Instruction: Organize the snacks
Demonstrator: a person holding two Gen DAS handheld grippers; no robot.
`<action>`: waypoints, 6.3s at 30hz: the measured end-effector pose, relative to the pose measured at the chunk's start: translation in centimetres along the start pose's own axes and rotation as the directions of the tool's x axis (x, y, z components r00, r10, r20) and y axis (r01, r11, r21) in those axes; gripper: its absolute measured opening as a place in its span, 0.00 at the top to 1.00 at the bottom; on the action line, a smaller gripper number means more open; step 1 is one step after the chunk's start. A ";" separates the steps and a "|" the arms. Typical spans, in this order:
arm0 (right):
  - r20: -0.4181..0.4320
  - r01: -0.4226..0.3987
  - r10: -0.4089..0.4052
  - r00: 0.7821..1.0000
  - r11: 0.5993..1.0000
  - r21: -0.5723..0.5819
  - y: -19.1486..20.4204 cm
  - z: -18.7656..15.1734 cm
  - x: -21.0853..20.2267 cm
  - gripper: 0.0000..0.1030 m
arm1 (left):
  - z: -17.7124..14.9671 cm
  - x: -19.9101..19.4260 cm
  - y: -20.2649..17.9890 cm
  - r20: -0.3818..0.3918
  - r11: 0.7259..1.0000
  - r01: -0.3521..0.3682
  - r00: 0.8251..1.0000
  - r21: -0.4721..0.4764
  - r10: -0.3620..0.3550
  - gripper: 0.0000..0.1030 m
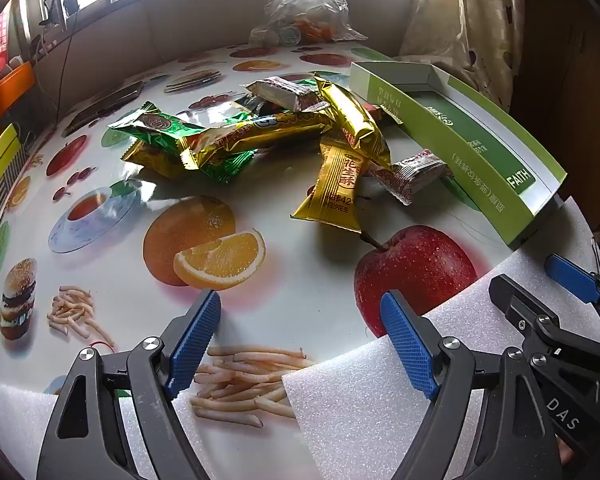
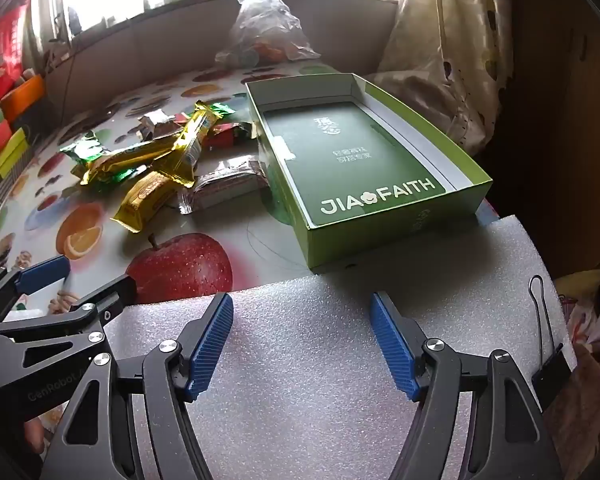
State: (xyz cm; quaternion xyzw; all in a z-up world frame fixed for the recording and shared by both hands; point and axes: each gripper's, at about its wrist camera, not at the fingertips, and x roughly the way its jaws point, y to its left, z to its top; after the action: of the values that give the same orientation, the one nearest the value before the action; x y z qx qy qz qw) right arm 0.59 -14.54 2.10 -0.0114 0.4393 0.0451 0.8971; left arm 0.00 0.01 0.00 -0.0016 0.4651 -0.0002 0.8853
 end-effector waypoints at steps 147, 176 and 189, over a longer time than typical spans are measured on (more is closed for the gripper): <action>-0.139 -0.322 0.303 0.943 0.935 -0.151 6.4 13.4 9.5 0.75 | 11.7 5.5 4.3 -0.018 0.952 0.124 0.992 0.280 -0.123 0.41; -0.093 -0.360 0.352 0.931 0.928 -0.093 5.3 13.0 7.3 0.79 | 10.6 2.1 4.7 -0.008 0.951 0.224 0.974 0.212 -0.227 0.75; -0.064 -0.355 0.351 0.934 0.933 -0.066 4.5 12.0 5.1 0.79 | 10.2 3.5 4.2 -0.039 0.960 0.237 0.972 0.147 -0.233 0.75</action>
State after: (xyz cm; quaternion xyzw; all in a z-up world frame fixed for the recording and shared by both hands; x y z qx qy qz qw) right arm 12.77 -9.01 5.50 0.0321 0.4551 0.2220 0.8617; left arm 10.39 4.28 2.93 0.0102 0.4697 -0.1404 0.8715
